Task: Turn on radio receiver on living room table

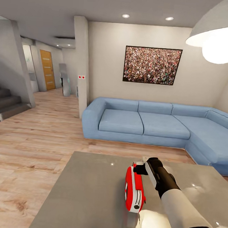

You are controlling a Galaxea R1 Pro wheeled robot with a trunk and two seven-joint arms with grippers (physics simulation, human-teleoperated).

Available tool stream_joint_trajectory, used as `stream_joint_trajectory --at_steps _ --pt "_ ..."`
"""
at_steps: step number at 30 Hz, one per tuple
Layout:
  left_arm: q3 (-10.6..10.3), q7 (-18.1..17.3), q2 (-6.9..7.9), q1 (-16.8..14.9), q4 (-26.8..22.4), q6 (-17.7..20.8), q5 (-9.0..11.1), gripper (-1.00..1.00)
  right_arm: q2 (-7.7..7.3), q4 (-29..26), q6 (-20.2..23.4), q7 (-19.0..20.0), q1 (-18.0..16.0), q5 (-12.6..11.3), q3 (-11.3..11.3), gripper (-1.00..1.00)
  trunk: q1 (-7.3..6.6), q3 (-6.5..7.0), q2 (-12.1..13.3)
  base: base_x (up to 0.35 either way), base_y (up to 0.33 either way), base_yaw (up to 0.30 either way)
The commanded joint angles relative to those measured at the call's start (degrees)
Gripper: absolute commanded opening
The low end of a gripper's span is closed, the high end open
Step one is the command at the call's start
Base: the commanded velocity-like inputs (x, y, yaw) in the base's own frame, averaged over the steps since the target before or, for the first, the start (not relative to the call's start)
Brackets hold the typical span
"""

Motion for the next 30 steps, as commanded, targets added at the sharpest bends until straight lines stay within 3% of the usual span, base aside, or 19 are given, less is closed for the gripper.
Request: stream_joint_trajectory --at_steps 1,24,30 --pt "0.0 0.0 0.00 0.0 0.0 0.0 0.0 1.00 0.00 0.0 0.0 0.0 0.0 0.0 0.0 1.00 0.23 -0.18 -0.4 0.000 0.000 0.000" --pt "0.0 0.1 0.00 0.0 0.0 0.0 -0.1 1.00 0.00 0.1 0.0 0.1 0.0 -0.1 0.0 1.00 5.28 -4.31 -9.6 0.000 0.000 0.000" --pt "0.0 0.1 0.00 0.0 0.0 0.0 0.0 1.00 0.00 0.1 -0.1 0.1 0.0 -0.1 0.0 1.00 5.28 -4.31 -9.6 0.000 0.000 0.000"
